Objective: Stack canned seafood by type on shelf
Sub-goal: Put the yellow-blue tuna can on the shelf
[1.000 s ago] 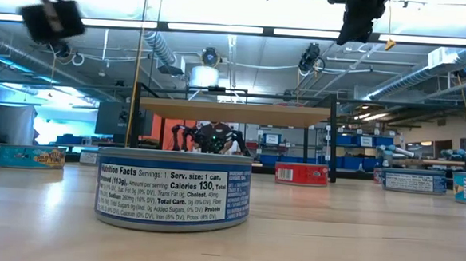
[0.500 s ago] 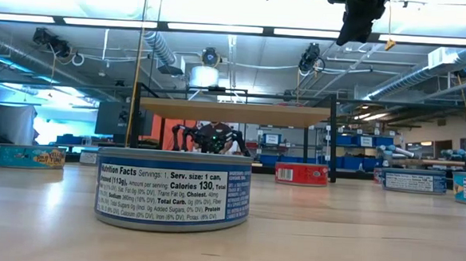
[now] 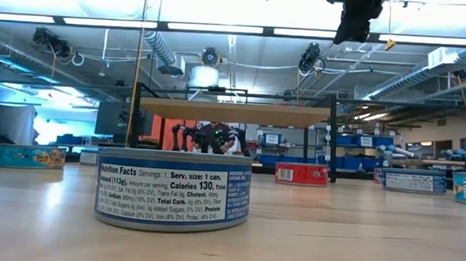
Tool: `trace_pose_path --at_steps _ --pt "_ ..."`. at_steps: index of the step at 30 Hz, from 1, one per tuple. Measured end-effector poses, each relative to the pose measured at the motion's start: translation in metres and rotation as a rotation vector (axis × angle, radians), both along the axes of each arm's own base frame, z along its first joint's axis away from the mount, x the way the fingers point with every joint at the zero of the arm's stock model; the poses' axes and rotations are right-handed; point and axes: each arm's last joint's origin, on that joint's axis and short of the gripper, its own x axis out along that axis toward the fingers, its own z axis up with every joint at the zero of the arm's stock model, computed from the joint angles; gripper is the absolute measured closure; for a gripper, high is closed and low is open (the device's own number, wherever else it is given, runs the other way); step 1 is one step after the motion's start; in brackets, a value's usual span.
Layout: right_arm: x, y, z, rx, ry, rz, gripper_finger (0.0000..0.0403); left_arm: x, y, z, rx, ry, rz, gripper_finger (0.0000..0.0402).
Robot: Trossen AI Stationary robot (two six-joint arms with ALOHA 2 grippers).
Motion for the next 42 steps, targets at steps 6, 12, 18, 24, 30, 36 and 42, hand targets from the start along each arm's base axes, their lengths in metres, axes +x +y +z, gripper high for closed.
trace_pose_path --at_steps 6,12,18,24,30,36,42 --pt "0.001 0.0 0.0 -0.003 -0.007 0.0 0.0399 0.001 -0.003 -0.015 0.09 0.069 -0.007 0.029" --pt "0.001 0.0 0.0 -0.003 -0.007 0.0 0.0399 0.002 -0.004 -0.027 0.179 0.126 -0.028 0.0272" --pt "0.001 0.0 0.0 -0.003 -0.007 -0.001 0.0398 0.001 -0.004 -0.038 0.251 0.203 -0.033 0.0287" --pt "0.001 0.0 0.0 -0.003 -0.007 0.0 0.0398 0.004 -0.01 -0.044 0.224 0.218 -0.049 0.0329" --pt "0.001 0.0 0.001 -0.006 -0.011 0.001 0.0398 0.01 -0.018 -0.049 0.164 0.208 -0.062 0.0375" --pt "0.001 -0.001 0.001 -0.013 -0.017 0.007 0.0398 0.012 -0.022 -0.048 0.101 0.222 -0.075 0.0397" --pt "0.001 -0.001 0.001 -0.019 -0.016 0.016 0.0398 0.017 -0.022 -0.04 0.002 0.225 -0.026 0.04"
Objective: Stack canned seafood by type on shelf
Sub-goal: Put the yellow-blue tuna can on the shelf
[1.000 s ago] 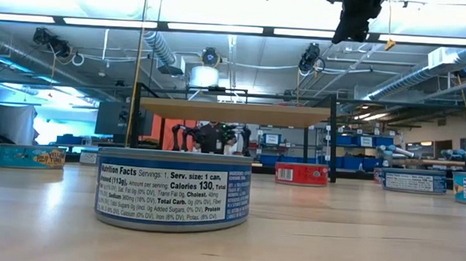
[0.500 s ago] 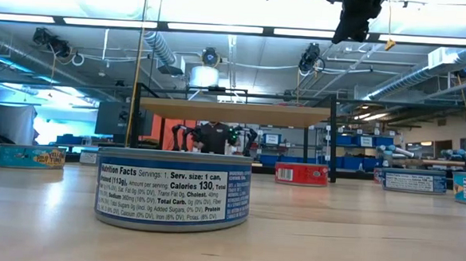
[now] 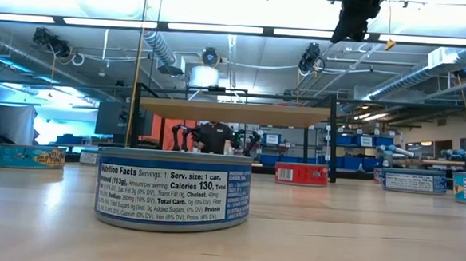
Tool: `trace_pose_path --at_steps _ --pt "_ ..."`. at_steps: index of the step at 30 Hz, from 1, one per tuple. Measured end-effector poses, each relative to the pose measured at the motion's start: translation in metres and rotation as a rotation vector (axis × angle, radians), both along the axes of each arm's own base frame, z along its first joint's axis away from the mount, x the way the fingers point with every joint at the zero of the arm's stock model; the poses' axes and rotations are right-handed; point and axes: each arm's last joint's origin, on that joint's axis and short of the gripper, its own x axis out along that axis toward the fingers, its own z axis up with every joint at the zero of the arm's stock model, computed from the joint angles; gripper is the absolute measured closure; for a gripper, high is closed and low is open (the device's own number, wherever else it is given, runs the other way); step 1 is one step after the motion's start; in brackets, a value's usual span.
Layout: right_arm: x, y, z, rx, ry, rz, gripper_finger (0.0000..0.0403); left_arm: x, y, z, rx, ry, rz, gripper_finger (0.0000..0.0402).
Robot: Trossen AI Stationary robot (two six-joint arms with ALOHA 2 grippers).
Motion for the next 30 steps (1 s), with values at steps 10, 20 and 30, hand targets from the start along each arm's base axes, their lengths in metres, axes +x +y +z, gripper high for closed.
trace_pose_path --at_steps 10,20,30 --pt "0.0 0.0 0.0 -0.03 0.002 0.04 0.0398 0.018 0.027 0.034 -0.125 -0.128 0.245 0.0401" --pt "0.0 0.0 0.0 -0.04 0.003 0.054 0.0398 0.042 0.031 0.047 -0.294 -0.274 0.248 0.0379" --pt "0.0 0.0 0.0 -0.036 0.003 0.049 0.0398 0.045 0.005 0.007 -0.173 -0.195 0.166 0.0398"
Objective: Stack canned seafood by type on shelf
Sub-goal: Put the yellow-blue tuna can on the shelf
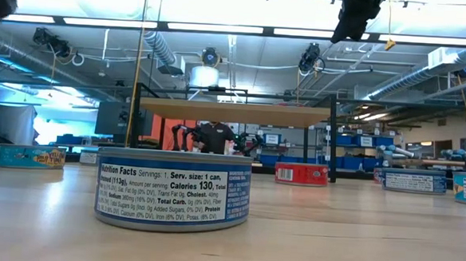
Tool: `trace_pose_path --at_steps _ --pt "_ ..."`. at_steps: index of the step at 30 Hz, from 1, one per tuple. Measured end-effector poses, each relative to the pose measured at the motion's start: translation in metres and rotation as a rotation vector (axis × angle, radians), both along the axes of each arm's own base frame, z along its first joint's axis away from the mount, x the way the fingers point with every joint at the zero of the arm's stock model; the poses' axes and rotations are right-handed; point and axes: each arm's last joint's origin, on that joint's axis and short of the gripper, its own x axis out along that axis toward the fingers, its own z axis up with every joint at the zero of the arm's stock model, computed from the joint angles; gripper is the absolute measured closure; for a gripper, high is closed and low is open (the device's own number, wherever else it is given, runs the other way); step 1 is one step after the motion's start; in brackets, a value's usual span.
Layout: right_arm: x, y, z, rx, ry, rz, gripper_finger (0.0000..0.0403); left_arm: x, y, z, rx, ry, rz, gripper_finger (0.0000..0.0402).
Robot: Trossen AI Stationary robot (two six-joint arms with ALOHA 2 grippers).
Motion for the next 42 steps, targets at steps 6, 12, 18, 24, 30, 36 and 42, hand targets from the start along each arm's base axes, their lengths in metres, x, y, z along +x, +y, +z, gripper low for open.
trace_pose_path --at_steps 6,12,18,24,30,36,42 --pt "0.0 0.0 0.0 -0.002 0.0 0.002 0.0398 0.002 0.0 -0.014 0.078 0.053 0.08 0.0399" --pt "0.0 0.0 0.0 -0.002 0.0 0.002 0.0398 0.0 -0.007 -0.013 0.038 0.058 0.065 0.04" --pt "0.0 0.0 0.0 -0.002 -0.001 0.002 0.0398 -0.008 -0.016 -0.013 0.022 0.072 0.023 0.04" --pt "0.0 0.0 0.0 -0.001 0.0 0.001 0.0398 -0.018 -0.016 -0.017 0.077 0.143 0.037 0.0401" --pt "0.0 -0.001 0.0 -0.014 0.006 -0.011 0.0398 -0.018 -0.014 -0.018 0.1 0.141 0.051 0.0401" --pt "0.0 -0.001 0.0 -0.014 0.006 -0.012 0.0398 -0.015 -0.008 -0.02 0.148 0.142 0.096 0.0401" --pt "0.0 -0.001 0.0 -0.015 0.006 -0.012 0.0398 -0.008 -0.001 -0.019 0.162 0.126 0.156 0.0401"
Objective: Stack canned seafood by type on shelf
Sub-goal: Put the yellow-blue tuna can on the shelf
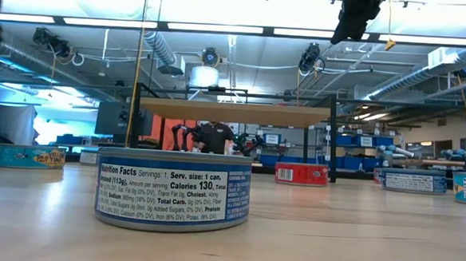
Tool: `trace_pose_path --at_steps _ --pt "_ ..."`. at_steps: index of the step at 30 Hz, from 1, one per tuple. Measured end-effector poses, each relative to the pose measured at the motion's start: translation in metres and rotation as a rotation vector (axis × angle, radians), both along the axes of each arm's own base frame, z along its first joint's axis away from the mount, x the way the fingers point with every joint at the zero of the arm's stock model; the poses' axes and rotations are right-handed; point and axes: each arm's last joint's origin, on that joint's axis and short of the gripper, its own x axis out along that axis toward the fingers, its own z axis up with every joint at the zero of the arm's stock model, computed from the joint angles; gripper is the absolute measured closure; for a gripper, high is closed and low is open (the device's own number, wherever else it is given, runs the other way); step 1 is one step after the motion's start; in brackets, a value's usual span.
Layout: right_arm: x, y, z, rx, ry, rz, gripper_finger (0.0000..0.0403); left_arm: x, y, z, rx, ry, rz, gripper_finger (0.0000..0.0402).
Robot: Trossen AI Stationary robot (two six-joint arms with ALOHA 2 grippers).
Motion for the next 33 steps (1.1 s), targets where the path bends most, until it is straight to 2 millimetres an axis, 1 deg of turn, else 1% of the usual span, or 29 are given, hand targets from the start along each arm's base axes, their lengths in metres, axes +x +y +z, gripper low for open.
trace_pose_path --at_steps 11,15,20,25,33 --pt "0.0 0.0 0.0 -0.001 -0.002 0.0 0.0398 0.014 0.021 -0.001 0.072 0.004 0.131 0.0401" --pt "0.0 0.0 0.0 -0.001 -0.002 0.0 0.0398 0.02 0.029 -0.001 0.1 -0.02 0.131 0.0401" --pt "-0.001 0.0 0.001 -0.002 -0.005 -0.001 0.0398 0.026 0.045 -0.003 0.162 -0.014 0.125 0.0401" --pt "-0.004 0.002 0.003 0.004 -0.016 -0.015 0.0398 0.036 0.065 -0.004 0.211 -0.039 0.093 0.0401" --pt "-0.015 0.007 0.012 0.004 -0.052 -0.04 0.0398 0.057 0.111 -0.004 0.313 -0.114 0.09 0.0401"
